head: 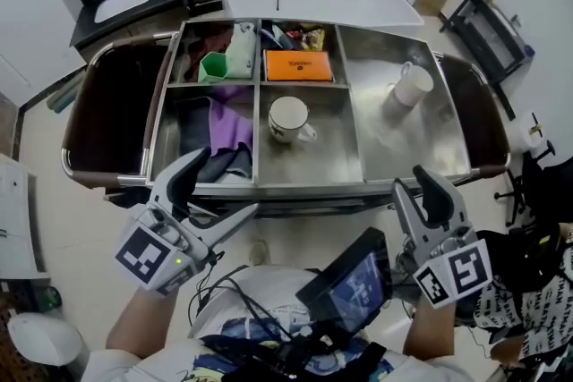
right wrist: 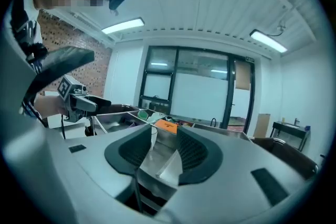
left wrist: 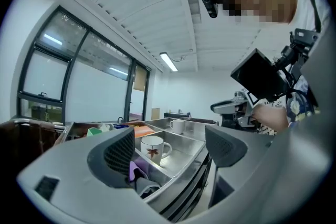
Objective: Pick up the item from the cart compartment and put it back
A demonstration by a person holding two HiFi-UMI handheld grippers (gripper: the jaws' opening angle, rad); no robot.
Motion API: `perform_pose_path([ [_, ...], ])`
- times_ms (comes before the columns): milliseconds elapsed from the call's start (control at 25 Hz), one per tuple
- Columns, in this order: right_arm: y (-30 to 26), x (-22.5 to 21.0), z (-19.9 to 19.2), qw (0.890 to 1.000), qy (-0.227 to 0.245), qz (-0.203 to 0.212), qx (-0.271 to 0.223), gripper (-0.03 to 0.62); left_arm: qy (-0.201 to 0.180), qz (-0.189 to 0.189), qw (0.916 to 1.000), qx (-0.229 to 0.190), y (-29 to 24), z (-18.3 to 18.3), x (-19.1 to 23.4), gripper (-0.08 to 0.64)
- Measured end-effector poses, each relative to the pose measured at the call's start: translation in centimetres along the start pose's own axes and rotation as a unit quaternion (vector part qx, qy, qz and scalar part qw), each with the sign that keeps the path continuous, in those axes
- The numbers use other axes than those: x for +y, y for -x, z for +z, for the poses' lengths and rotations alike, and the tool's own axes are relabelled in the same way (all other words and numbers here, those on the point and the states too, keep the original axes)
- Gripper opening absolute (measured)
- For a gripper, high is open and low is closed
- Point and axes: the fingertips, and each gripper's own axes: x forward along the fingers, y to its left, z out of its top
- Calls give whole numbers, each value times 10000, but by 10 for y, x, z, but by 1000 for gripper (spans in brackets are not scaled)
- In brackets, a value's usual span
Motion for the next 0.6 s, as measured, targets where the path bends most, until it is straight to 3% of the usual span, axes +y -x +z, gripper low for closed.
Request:
perform_pose_path([
  [240,87,-17,5,9994,-56,-109,-336,179,13,505,9986,-159,-5,10,-32,411],
  [600,147,-50,-38,9989,-192,-352,-223,173,-105,569,9983,64,-18,-2,-119,411],
])
